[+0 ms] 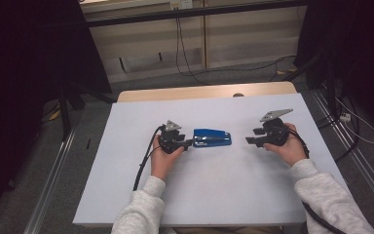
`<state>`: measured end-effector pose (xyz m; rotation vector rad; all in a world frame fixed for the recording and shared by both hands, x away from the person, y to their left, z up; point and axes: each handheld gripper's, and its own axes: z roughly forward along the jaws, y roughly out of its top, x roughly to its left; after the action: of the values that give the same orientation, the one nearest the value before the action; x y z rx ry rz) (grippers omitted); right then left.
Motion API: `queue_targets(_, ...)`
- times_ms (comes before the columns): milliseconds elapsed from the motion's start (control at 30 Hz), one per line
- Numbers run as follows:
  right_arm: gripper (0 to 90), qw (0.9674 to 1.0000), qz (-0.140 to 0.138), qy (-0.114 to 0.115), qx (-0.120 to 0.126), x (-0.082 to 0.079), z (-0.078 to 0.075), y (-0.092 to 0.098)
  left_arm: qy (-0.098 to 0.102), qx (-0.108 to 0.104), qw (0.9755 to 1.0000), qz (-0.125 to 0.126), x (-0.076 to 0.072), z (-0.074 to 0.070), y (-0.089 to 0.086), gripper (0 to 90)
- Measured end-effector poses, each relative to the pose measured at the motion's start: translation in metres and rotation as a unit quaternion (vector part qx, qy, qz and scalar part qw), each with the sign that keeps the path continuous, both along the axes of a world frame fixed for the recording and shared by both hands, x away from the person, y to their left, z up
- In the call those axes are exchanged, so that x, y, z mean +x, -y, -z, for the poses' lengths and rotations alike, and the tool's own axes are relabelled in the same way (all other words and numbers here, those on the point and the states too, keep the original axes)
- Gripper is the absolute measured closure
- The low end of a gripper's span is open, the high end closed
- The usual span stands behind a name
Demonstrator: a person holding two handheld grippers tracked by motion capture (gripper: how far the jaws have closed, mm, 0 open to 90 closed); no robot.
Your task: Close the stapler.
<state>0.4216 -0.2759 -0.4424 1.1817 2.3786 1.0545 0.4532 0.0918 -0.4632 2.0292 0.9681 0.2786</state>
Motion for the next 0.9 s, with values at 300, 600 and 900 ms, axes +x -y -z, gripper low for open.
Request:
queue_targets(300,16.6,0.9992,0.025,-0.002,0.03,-0.018,-0.006,0.008,0.008,-0.064,0.9978,0.013,-0.021,-0.024,-0.02,15.5)
queue_targets(600,12.3,0.9993,0.016,-0.001,0.033,-0.039,-0.008,0.008,0.019,-0.07,0.9969,0.03,-0.039,-0.032,-0.043,9.3)
queue_targets(900,11.7,0.9991,0.012,-0.008,0.041,-0.055,-0.008,0.011,0.036,-0.067,0.9969,0.02,-0.049,-0.037,-0.063,8.8)
